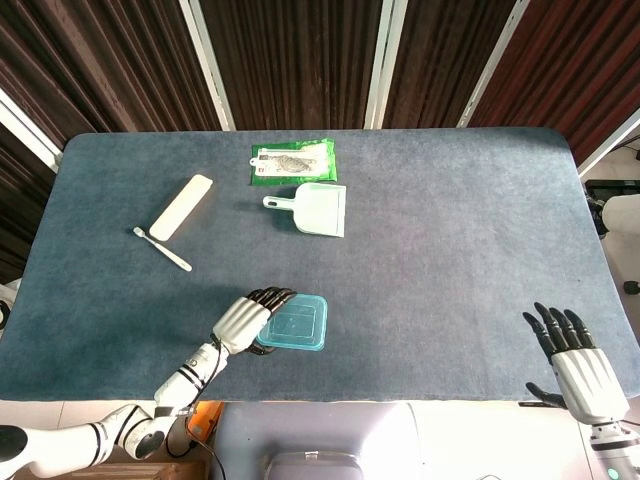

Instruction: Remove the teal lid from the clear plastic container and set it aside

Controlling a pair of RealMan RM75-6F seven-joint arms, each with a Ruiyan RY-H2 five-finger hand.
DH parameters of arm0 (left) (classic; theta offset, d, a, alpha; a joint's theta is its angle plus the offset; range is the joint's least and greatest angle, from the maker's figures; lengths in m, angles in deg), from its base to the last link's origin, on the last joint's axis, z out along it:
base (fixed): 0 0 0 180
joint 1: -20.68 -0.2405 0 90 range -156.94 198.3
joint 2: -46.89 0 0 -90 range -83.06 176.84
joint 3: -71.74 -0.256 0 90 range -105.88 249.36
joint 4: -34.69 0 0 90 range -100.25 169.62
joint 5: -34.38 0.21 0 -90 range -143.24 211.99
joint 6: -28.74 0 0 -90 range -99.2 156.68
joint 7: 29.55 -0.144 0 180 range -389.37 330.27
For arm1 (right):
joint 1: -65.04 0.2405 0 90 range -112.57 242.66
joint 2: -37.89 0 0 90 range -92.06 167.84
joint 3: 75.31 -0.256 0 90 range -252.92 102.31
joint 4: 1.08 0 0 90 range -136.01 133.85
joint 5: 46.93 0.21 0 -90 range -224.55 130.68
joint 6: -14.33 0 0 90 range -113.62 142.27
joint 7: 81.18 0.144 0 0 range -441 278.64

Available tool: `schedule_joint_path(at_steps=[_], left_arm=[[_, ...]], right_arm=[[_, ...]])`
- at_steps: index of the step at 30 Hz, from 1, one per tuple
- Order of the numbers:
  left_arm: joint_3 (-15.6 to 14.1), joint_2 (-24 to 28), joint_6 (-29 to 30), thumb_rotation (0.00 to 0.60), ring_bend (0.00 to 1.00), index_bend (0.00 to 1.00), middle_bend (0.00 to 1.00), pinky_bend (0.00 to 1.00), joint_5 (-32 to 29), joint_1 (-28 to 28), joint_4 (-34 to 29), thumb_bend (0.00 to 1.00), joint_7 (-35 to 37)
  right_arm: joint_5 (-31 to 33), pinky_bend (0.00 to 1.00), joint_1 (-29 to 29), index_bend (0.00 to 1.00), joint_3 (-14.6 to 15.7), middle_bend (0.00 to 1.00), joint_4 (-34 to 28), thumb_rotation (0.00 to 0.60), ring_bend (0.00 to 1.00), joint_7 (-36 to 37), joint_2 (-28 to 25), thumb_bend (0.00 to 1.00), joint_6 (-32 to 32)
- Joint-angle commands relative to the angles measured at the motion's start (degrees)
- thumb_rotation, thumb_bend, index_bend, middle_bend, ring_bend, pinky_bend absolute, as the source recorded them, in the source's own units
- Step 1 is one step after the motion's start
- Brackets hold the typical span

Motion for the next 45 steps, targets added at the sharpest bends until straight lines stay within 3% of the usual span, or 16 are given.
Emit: schedule_joint_path(at_steps=[1, 7, 13, 16, 21, 31, 45], left_arm=[[-0.8, -0.9, 1.9, 0.6, 0.51, 0.0, 0.67, 0.66, 0.7, -0.9, -1.0, 0.26, -1.5], [-0.8, -2.9, 3.5, 0.6, 0.56, 0.0, 0.71, 0.71, 0.0, -1.5, -2.0, 0.26, -3.9], [0.1, -4.6, 8.6, 0.6, 0.59, 0.0, 0.75, 0.76, 1.3, -2.5, 0.2, 0.26, -7.2], [0.3, -4.5, 9.7, 0.6, 0.57, 0.0, 0.76, 0.76, 1.5, -2.9, 0.4, 0.27, -7.1], [0.5, -5.5, 12.1, 0.6, 0.51, 0.0, 0.76, 0.74, 2.4, -3.4, 1.9, 0.27, -6.6], [-0.5, -5.1, 7.2, 0.6, 0.54, 0.0, 0.79, 0.78, -0.1, -3.0, -0.2, 0.27, -5.5], [-0.3, -6.1, 6.1, 0.6, 0.55, 0.0, 0.79, 0.79, -1.1, -2.7, 0.9, 0.27, -6.1]], right_arm=[[-1.6, 0.0, 1.9, 0.0, -0.4, 0.0, 0.0, 0.6, 0.0, -1.4, 1.0, 0.2, -1.7], [-6.1, 0.0, 9.4, 0.03, -1.8, 0.0, -0.5, 0.6, 0.0, -3.9, 4.3, 0.2, -9.2], [-10.4, 0.0, 17.6, 0.3, -3.5, 0.0, 4.7, 0.6, 0.0, 4.5, 10.6, 0.31, -13.7], [-10.8, 0.0, 20.2, 0.37, -3.8, 0.0, 7.9, 0.6, 0.0, 7.3, 13.6, 0.33, -14.9], [-11.6, 0.0, 23.5, 0.38, -3.9, 0.0, 11.2, 0.6, 0.0, 12.5, 15.8, 0.34, -15.6], [-10.0, 0.0, 26.7, 0.36, -4.2, 0.0, 14.9, 0.6, 0.0, 14.2, 19.5, 0.35, -17.7], [-9.1, 0.0, 32.3, 0.44, -3.4, 0.0, 15.7, 0.6, 0.0, 10.0, 27.8, 0.35, -22.3]])
